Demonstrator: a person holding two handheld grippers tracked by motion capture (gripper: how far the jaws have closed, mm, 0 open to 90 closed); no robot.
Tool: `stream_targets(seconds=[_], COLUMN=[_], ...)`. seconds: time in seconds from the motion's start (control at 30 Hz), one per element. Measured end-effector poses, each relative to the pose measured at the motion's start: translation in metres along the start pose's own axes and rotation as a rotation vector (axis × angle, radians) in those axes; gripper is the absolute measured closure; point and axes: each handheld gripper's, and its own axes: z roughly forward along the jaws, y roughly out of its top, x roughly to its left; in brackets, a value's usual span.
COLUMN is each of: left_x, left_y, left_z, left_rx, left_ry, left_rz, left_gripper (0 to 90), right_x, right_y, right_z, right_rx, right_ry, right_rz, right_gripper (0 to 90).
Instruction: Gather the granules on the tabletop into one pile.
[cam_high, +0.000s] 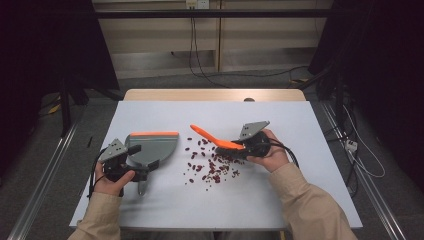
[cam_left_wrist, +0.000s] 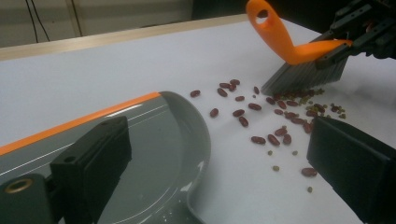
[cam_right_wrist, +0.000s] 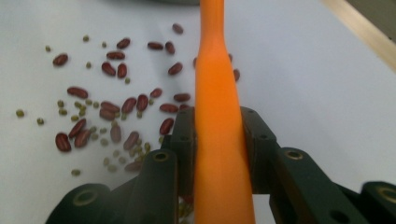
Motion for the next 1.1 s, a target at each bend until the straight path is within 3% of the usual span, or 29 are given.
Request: stream_targets(seconds=[0.2,0.33,0.43,0.53,0.67,0.73,0.77,0.93,1.1], left_x=[0.000,0.002,0.003,0.004,0.004,0.003,0.003,0.003,0.003], left_y=[0.000,0.000,-0.001,-0.003,-0.002,-0.002,-0.002,-0.002,-0.002], left_z=[0.001,0.002,0.001,0.001,0.001,0.002,0.002,0.003,0.002], left_rx=[0.004,0.007,0.007,0.013,0.008,0.007,0.009,0.009,0.011], left_ry=[-0.005,-0.004,-0.004,-0.001,-0.001,-0.003,-0.004,-0.006,-0.003], left_rz=[0.001,-0.003,-0.007,-0.008,-0.011,-0.009,-0.008,-0.008,-0.009], left_gripper=[6.4,6.4,6.4,6.4,6.4,6.4,6.4,6.5,6.4], right_x=[-0.020,-0.036,-0.046,-0.049,-0.049,-0.050,-0.050,-0.051,-0.051], right_y=[0.007,0.010,0.005,0.000,0.005,0.009,0.012,0.017,0.017], right_z=[0.003,0.014,0.023,0.026,0.024,0.023,0.022,0.025,0.027], right_rx=[-0.065,-0.073,-0.057,-0.054,0.004,0.012,0.018,0.105,0.110], right_ry=[-0.037,-0.067,-0.071,-0.038,-0.042,-0.061,-0.056,-0.066,-0.064], right_rz=[0.064,0.078,0.122,0.195,0.229,0.251,0.269,0.263,0.270], right_gripper=[70.6,70.6,70.6,70.3,67.8,59.5,59.5,69.8,70.8])
